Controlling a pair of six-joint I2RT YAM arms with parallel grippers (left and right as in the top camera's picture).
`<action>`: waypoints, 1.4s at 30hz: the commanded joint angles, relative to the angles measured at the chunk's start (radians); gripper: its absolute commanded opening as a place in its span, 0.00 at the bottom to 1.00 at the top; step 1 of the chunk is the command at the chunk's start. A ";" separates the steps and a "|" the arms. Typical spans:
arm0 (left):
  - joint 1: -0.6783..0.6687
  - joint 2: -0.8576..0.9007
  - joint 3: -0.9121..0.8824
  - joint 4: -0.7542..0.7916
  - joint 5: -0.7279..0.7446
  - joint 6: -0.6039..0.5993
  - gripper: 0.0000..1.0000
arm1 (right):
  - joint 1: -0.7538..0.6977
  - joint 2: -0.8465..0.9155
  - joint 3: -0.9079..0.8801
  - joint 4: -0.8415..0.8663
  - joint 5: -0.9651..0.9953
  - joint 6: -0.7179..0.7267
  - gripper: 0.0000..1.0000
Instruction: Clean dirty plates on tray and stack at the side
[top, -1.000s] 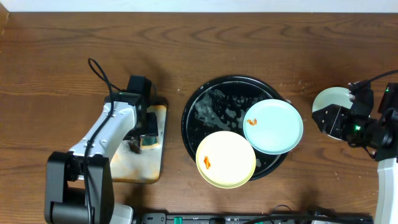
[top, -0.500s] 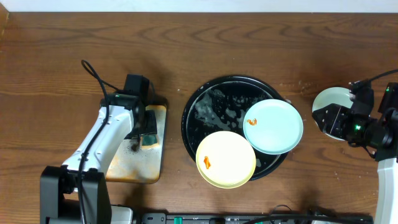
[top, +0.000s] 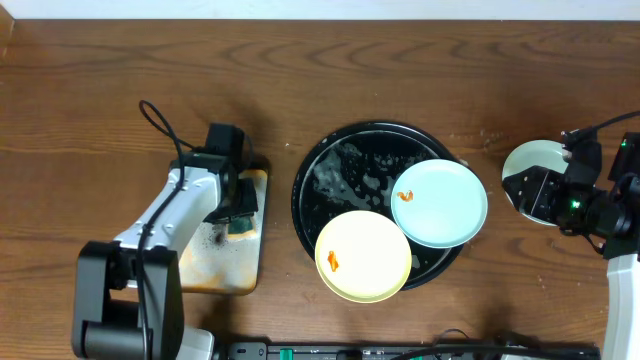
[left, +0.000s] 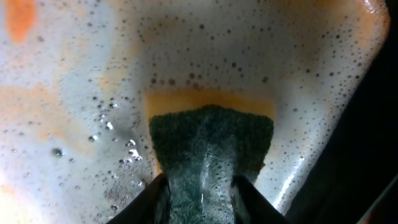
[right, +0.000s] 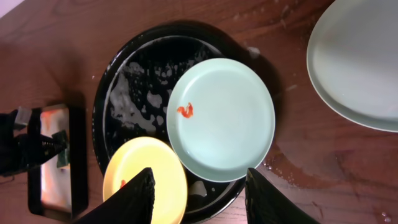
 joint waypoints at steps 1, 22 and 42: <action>0.002 0.045 -0.018 0.008 0.006 -0.002 0.33 | 0.008 -0.002 -0.007 0.000 -0.017 -0.013 0.45; 0.002 -0.125 0.051 -0.134 0.007 -0.002 0.54 | 0.008 -0.002 -0.007 0.001 -0.017 -0.013 0.45; -0.060 0.005 -0.016 -0.066 -0.115 -0.007 0.54 | 0.008 -0.002 -0.007 0.003 -0.017 -0.013 0.45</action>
